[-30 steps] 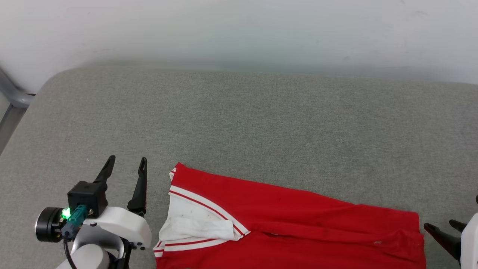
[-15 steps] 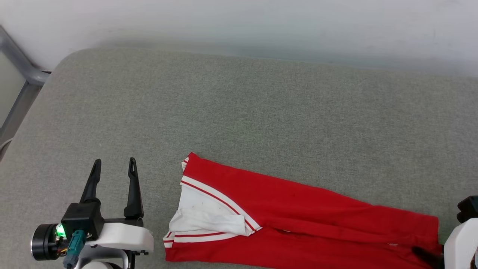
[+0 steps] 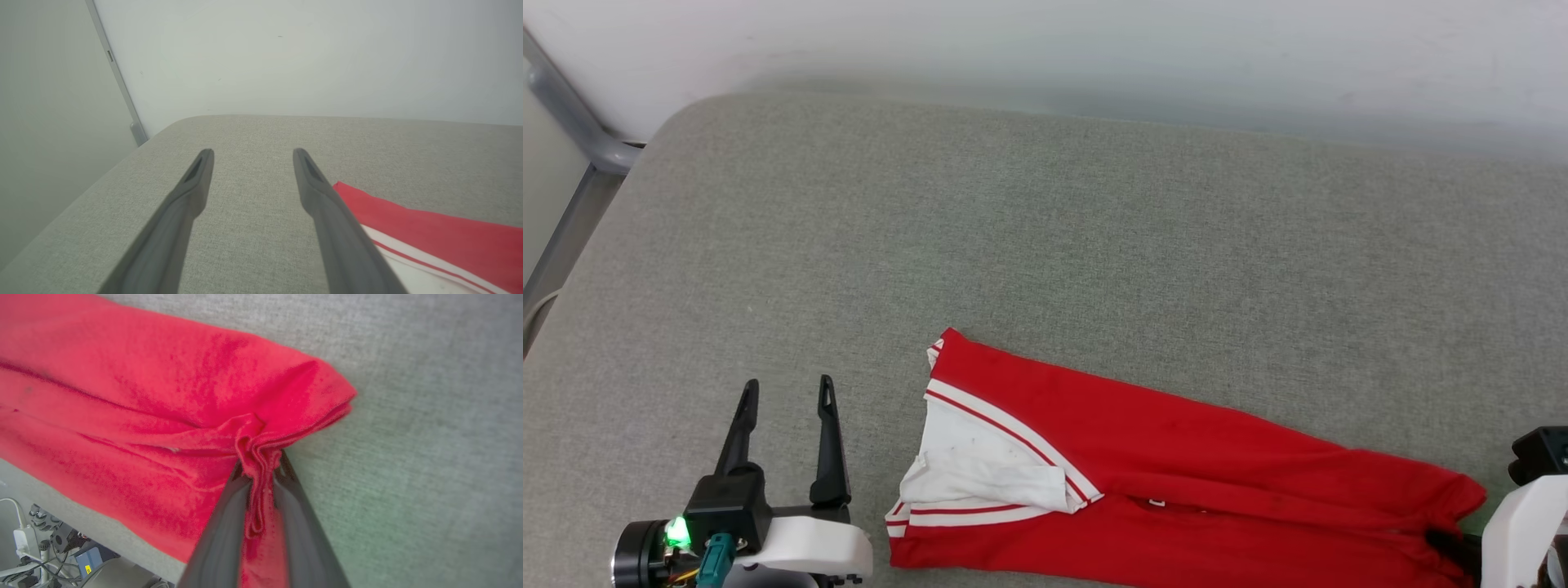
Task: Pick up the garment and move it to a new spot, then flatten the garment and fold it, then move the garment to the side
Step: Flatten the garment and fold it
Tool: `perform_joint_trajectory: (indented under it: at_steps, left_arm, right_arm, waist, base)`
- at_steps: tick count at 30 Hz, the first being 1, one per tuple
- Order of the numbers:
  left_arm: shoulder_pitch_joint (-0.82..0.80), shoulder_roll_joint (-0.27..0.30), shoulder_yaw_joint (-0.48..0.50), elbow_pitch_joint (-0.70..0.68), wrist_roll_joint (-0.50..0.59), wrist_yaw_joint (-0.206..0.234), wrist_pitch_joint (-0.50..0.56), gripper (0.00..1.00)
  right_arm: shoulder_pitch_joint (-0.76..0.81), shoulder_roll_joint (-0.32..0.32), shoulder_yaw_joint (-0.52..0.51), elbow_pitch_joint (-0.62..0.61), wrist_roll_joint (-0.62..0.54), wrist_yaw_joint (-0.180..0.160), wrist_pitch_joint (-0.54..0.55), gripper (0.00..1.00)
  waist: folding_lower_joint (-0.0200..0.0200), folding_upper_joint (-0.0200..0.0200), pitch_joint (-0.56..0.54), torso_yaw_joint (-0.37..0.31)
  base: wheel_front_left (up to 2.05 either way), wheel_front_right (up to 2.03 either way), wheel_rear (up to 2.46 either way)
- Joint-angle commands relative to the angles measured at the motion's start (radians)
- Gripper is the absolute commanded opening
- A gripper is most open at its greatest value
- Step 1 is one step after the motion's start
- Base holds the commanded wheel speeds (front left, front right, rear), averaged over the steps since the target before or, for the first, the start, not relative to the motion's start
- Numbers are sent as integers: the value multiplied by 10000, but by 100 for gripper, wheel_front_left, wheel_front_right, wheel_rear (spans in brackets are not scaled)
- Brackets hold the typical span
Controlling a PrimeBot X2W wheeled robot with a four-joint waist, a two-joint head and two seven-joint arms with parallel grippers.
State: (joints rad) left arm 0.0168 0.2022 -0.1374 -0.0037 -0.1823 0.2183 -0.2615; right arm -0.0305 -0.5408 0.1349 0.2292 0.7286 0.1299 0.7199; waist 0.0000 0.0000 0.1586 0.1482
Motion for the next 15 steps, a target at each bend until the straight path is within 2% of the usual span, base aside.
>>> perform_joint_trajectory:
  at_steps: [1, 6, 15]
  left_arm:
    - [77, -99, 150, 27, 158, -105, -48, 100]
    - [208, -415, 568, 184, 607, -487, -48, 100]
    - [402, -671, 919, 241, 1214, -952, -48, 100]
  right_arm:
    - [85, 155, 231, 253, 141, 2, -84, 0]
    - [-81, -294, 123, 304, 510, -3, -495, 0]
    - [7, -936, -685, 565, 858, -3, -1030, 0]
  waist:
    - [0, 0, -39, -40]
    - [0, 0, -179, -159]
    - [0, 0, -435, -352]
  base:
    - [0, 0, 0]
    - [0, 0, 0]
    - [0, 0, 0]
